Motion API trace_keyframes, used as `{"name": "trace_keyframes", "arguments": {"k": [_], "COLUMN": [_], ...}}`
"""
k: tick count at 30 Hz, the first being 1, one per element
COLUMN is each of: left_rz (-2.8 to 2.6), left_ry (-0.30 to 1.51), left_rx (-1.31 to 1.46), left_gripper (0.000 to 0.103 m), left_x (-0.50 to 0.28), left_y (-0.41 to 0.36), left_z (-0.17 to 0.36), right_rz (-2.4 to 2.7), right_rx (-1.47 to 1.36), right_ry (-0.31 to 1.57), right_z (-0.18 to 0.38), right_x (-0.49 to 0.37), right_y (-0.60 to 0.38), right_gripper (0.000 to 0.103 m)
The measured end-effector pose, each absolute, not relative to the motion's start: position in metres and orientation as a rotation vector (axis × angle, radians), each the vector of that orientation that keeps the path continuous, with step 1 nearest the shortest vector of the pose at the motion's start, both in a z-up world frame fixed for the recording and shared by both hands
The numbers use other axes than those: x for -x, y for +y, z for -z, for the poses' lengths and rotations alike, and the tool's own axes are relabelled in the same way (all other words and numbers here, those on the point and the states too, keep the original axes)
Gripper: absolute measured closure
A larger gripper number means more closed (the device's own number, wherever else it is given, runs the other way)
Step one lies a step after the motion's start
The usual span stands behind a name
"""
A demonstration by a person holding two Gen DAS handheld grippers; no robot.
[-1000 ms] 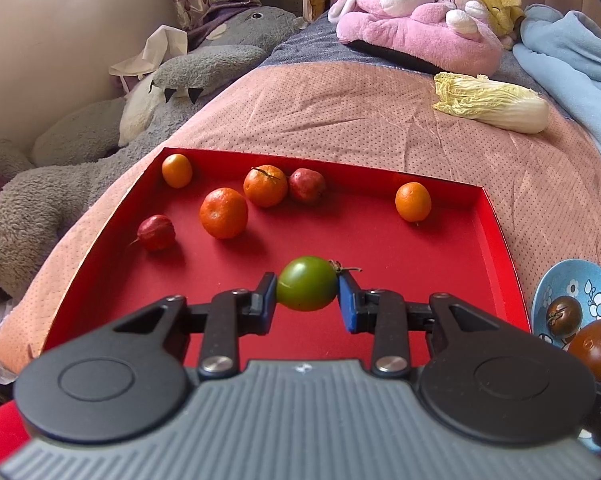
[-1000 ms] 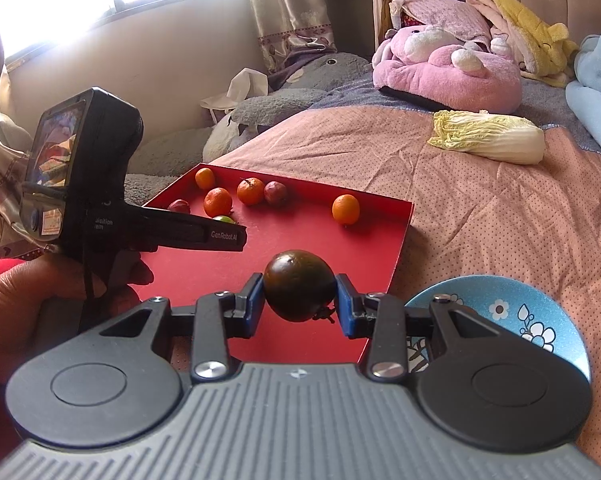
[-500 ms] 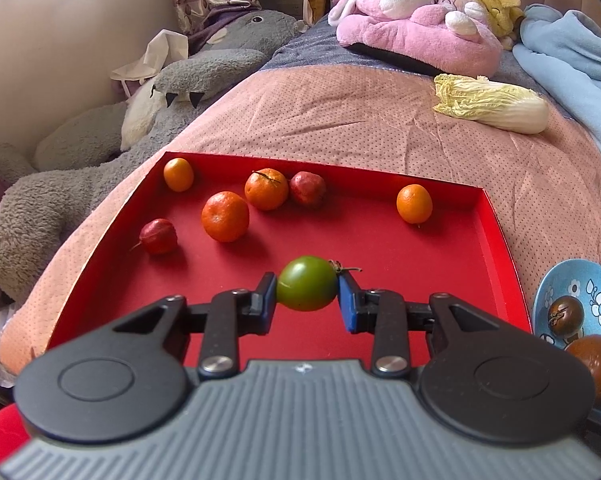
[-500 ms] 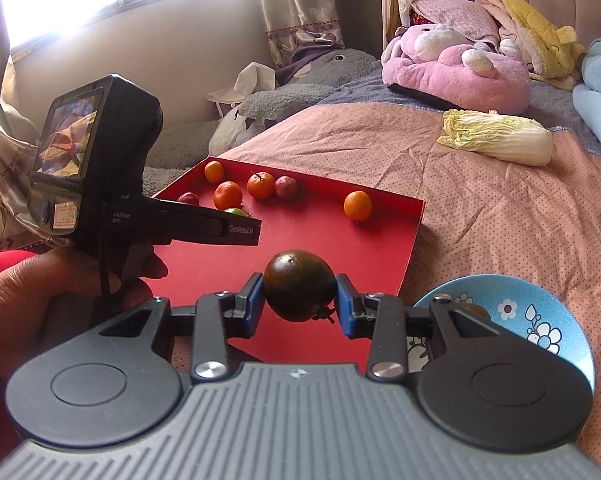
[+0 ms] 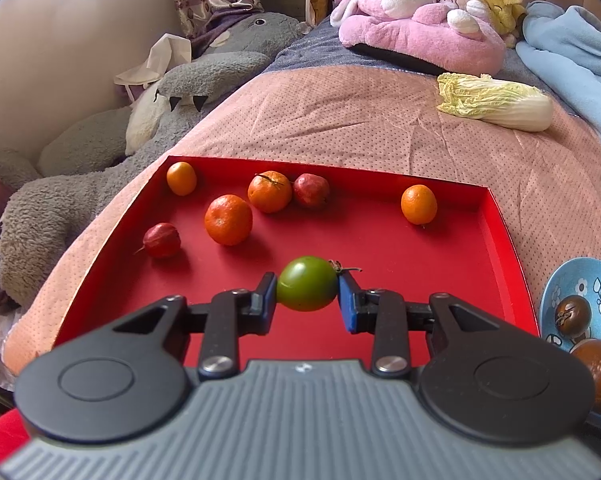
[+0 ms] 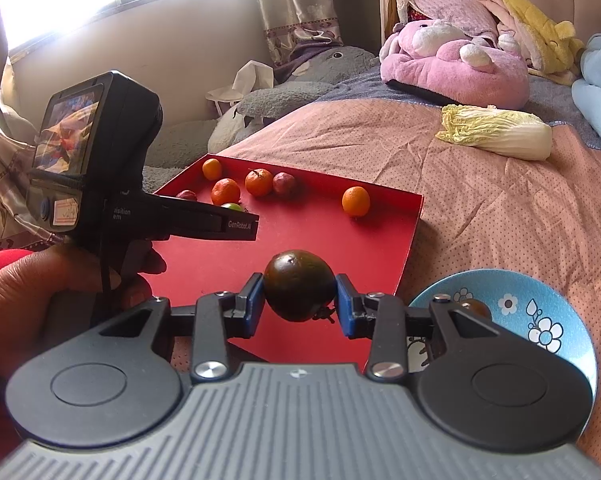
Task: Organize fruits
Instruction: 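Carry the dark tomato over the blue tiger plate with the right tool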
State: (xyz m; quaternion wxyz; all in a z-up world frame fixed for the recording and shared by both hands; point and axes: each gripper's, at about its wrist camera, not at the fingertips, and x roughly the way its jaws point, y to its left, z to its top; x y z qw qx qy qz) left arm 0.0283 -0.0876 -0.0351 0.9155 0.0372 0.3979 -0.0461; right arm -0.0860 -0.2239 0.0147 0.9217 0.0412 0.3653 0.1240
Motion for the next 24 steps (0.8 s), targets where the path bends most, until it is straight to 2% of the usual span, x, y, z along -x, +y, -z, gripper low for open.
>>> {"name": "trace_keyframes", "arguments": {"k": [24], "left_rz": [0.092], "left_ry": [0.824], "left_rx": [-0.109], "left_gripper": [0.067], "left_x": [-0.029], "left_y": [-0.092], "left_z": [0.037], "right_rz": [-0.23], "right_rx": [-0.134], "right_ry": [0.74], "right_z": [-0.012], "right_x": [0.095], "right_y": [-0.241], "right_gripper": [0.06]}}
